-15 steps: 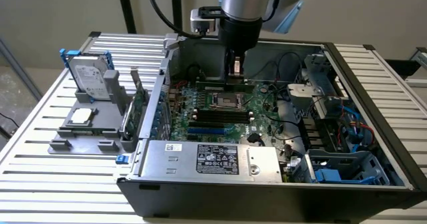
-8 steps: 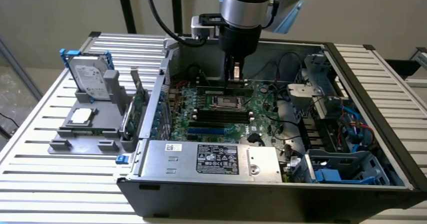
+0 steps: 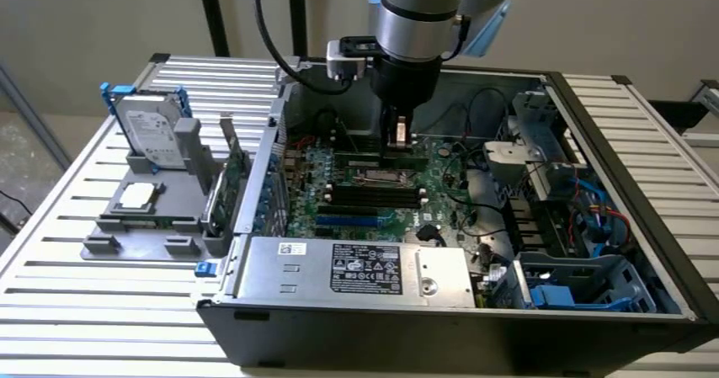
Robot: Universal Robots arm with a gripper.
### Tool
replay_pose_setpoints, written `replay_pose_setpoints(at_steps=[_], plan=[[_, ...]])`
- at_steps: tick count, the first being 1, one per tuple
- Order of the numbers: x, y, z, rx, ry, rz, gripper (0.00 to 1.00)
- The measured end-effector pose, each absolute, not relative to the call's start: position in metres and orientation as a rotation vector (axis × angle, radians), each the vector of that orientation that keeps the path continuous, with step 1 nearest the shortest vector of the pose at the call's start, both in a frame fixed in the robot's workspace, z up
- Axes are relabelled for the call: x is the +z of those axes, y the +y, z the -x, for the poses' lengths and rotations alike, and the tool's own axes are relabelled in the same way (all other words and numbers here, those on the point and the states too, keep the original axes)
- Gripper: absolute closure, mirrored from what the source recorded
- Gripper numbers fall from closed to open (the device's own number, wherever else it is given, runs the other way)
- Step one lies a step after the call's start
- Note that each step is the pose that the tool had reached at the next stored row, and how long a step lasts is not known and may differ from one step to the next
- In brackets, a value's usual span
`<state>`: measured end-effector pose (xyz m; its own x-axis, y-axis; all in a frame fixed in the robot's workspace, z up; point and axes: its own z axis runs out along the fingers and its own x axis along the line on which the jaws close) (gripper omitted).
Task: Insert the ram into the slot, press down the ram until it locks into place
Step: 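Insert the ram into the slot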
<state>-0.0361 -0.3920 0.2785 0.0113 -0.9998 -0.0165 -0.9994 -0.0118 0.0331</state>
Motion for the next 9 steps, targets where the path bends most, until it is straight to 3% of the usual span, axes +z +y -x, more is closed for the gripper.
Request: replay_pose_setpoints(at_steps=[9], plan=[[0.262, -0.405, 0.036, -0.055, -2.192, -2.234, 0.86]])
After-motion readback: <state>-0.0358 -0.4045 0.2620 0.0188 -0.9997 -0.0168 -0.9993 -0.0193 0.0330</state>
